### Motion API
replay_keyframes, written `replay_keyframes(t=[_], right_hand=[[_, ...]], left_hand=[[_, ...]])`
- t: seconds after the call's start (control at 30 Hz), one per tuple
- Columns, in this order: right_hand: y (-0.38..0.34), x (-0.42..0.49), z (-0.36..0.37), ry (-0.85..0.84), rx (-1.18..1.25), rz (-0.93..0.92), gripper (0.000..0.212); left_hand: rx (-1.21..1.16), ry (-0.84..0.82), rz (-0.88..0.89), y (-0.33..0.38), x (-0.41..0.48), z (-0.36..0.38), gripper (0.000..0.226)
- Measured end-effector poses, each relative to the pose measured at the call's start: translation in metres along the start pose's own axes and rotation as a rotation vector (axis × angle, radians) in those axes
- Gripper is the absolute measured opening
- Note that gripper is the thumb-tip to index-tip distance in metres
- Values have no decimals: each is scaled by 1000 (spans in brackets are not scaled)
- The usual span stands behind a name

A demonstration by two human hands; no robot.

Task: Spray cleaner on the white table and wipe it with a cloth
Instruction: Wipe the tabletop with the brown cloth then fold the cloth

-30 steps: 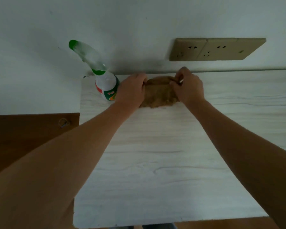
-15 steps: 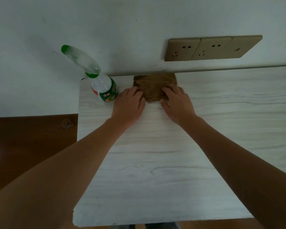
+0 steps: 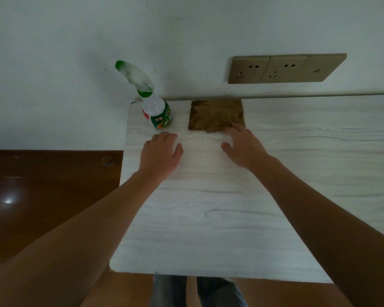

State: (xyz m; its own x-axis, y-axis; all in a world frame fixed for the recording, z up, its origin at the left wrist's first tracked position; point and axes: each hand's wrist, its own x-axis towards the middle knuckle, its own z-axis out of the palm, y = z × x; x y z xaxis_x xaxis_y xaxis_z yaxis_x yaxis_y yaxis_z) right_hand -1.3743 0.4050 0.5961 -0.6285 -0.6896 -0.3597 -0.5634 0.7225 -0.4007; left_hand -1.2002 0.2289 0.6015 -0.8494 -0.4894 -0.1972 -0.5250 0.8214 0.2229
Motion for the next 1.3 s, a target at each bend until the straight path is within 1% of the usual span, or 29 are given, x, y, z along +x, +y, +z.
replay_keyframes(t=[0.1, 0.2, 0.33, 0.43, 0.5, 0.57, 0.67, 0.73, 0.83, 0.97, 1.1, 1.2, 1.3], right_hand=[[4, -19, 11, -8, 2, -8, 56], [9, -30, 22, 2, 20, -5, 58], [10, -35, 27, 18, 28, -14, 58], [11, -34, 27, 55, 51, -15, 54], [7, -33, 25, 112, 78, -25, 50], [-2, -27, 24, 163, 90, -47, 47], [-26, -15, 21, 186, 117, -82, 44], [-47, -3, 22, 193, 145, -104, 44], [-82, 21, 26, 194, 205, -139, 49], [-128, 56, 34, 212, 341, -117, 65], [-152, 79, 46, 248, 431, -91, 79], [-157, 89, 49, 293, 445, -91, 78], [-155, 97, 44, 286, 473, -101, 79]], left_hand=[[20, 77, -95, -15, -11, 1, 45], [12, 98, -155, -22, -11, 2, 51], [-110, 76, -177, -15, -1, 6, 60], [-247, 86, -214, -6, 5, 11, 61], [-291, 97, -229, -1, 3, 12, 59], [-273, 97, -217, 0, -4, 10, 56], [-161, 80, -153, -12, -21, 6, 50], [-85, 53, -133, -31, -32, 5, 49], [-2, -7, -149, -65, -46, 5, 51], [-3, -32, -107, -97, -61, 9, 50], [-8, -71, -44, -109, -71, 16, 53], [-8, -88, -28, -112, -73, 22, 54], [-5, -96, -23, -115, -72, 26, 55]])
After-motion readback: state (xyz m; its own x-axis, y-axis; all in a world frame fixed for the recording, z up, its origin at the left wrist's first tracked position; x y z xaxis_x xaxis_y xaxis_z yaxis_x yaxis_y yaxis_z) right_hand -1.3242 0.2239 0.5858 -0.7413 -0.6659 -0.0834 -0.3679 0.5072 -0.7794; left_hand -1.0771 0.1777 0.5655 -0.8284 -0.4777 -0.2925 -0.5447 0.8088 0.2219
